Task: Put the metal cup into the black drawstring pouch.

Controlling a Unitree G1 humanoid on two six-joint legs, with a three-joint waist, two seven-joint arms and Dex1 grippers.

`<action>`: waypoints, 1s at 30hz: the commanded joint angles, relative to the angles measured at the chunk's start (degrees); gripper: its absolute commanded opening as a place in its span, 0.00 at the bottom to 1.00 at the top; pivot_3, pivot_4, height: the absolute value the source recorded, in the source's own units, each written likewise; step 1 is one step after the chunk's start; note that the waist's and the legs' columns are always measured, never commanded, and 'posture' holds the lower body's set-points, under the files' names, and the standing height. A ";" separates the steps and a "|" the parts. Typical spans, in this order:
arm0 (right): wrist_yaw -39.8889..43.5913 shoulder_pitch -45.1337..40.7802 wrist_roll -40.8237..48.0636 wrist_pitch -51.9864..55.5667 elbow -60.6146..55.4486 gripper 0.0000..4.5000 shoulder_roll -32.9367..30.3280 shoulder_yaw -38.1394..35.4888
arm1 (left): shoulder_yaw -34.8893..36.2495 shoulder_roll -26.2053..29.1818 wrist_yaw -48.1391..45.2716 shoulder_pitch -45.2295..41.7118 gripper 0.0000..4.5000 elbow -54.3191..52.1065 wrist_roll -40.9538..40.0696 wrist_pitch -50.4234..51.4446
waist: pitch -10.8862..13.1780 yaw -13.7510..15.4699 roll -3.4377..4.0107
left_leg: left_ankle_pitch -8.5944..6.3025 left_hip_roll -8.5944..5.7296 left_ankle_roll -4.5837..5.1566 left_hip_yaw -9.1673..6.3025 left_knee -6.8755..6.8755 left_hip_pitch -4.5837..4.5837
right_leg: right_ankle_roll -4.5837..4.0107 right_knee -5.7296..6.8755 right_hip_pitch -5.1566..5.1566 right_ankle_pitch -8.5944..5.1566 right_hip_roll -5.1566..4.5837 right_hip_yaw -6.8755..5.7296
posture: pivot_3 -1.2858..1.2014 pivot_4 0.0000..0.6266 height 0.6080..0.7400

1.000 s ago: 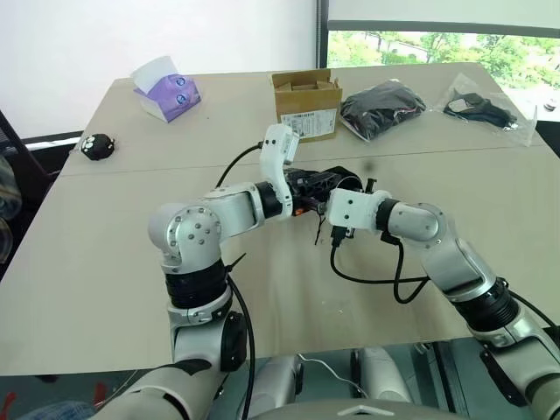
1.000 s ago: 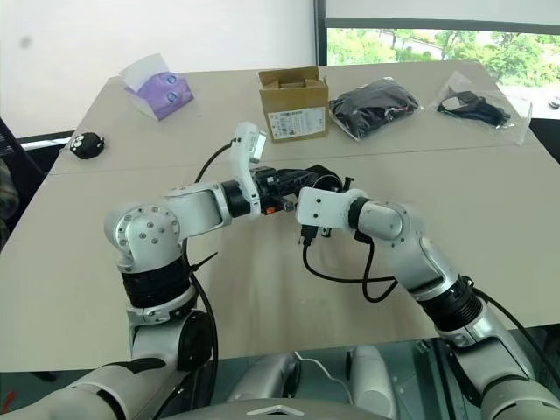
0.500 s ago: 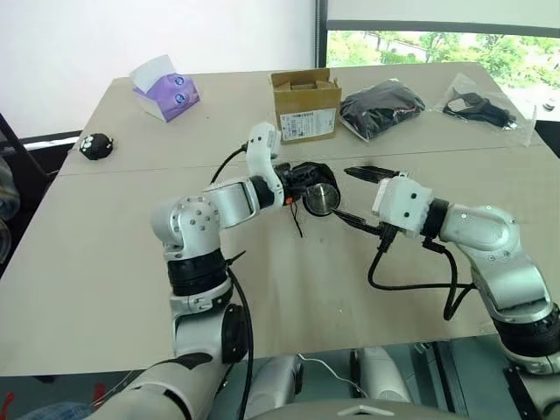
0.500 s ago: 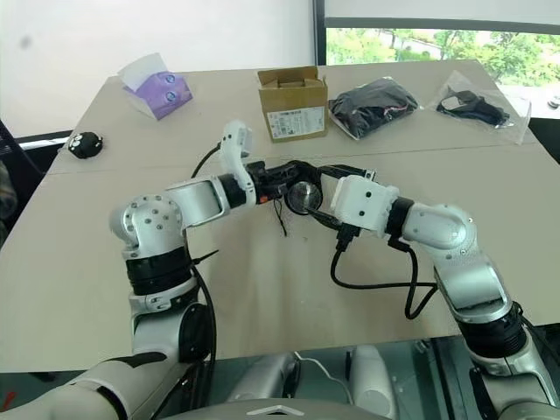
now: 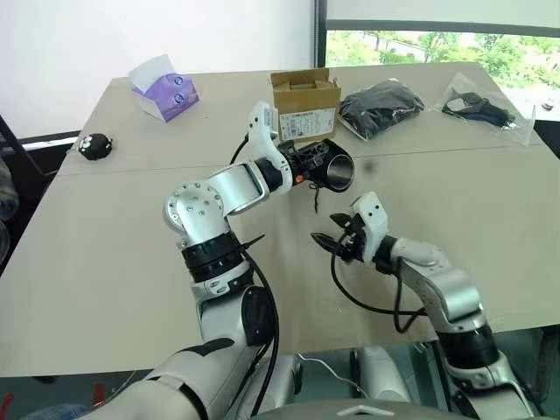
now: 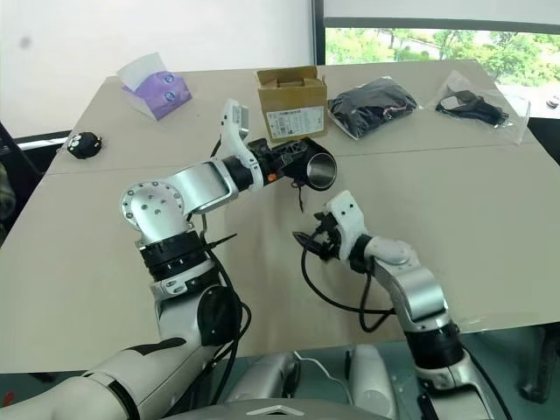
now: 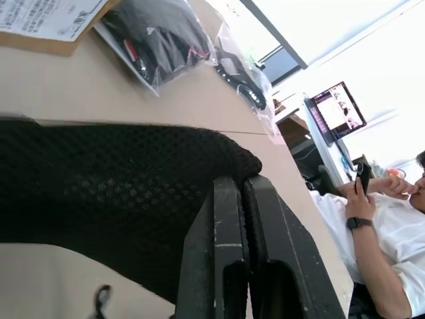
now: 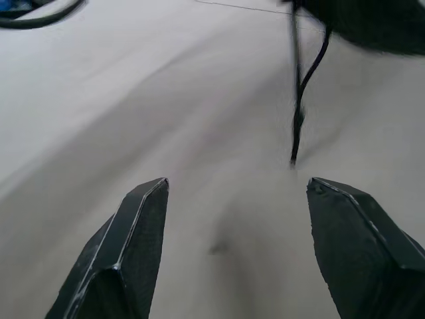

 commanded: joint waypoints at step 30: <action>-16.67 -30.41 -21.98 -18.17 4.89 0.01 -24.36 -9.11 | 0.31 -0.30 2.61 1.05 0.00 -2.81 -5.93 -3.80 | 0.02 -0.41 0.02 | 0.01 0.01 -0.01 0.14 0.10 -0.70 | 0.00 0.07 -0.77 0.01 -0.02 0.11 | 0.52 0.24 1.00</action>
